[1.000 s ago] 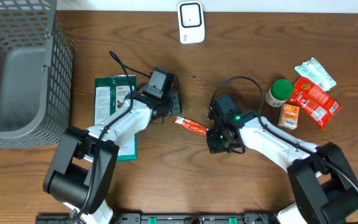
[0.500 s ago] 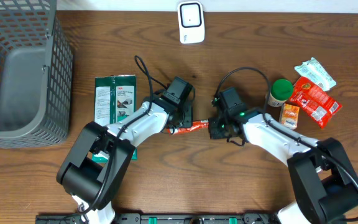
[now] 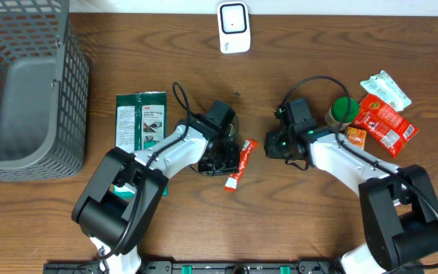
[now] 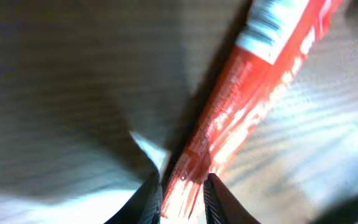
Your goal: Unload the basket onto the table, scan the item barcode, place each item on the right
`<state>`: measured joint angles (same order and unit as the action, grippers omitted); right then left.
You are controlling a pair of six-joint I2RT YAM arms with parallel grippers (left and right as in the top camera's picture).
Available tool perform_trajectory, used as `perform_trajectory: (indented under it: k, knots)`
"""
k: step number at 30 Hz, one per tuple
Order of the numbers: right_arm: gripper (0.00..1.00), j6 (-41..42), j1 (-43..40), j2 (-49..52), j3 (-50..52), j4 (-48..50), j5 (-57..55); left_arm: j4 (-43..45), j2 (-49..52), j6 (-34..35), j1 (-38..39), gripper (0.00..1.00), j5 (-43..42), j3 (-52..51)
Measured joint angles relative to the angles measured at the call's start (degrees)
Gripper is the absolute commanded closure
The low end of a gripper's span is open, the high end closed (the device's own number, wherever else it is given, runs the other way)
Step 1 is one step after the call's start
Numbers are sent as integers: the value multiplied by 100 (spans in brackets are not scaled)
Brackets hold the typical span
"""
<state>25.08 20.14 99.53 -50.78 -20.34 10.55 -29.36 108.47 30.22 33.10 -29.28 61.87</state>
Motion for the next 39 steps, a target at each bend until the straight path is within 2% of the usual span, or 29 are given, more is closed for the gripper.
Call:
perform_trajectory:
  k: [3,5,7,10,14,19,24,33,35,39]
  knots:
    - [53,-155,-269,2,-118,-398,459,7,37,2,2,73,-348,-42]
    - [48,-356,-479,17,-197,-636,879,81,79,4,2,68,-549,-48]
    - [44,-538,-645,20,-271,-820,1246,125,92,26,2,58,-684,-48]
    - [43,-765,-791,20,-337,-1056,1611,138,68,-17,2,46,-817,-39]
    - [45,-966,-841,20,-348,-1364,1845,149,-160,-20,7,38,-542,-37]
    - [48,-1038,-595,22,-350,-1508,1950,87,-824,-26,-55,38,409,-35]
    - [45,-592,258,22,-352,-1375,1683,-284,-1331,4,-378,37,1421,-28]
    - [41,671,1572,24,-352,-1220,199,-804,-1362,20,-1021,37,1985,-26]
    - [46,879,1716,24,-363,-1198,-55,-817,-1362,20,-1036,37,2028,-26]
    - [62,1158,1952,48,-369,-1167,-444,-817,-1362,17,-1040,37,2048,-26]
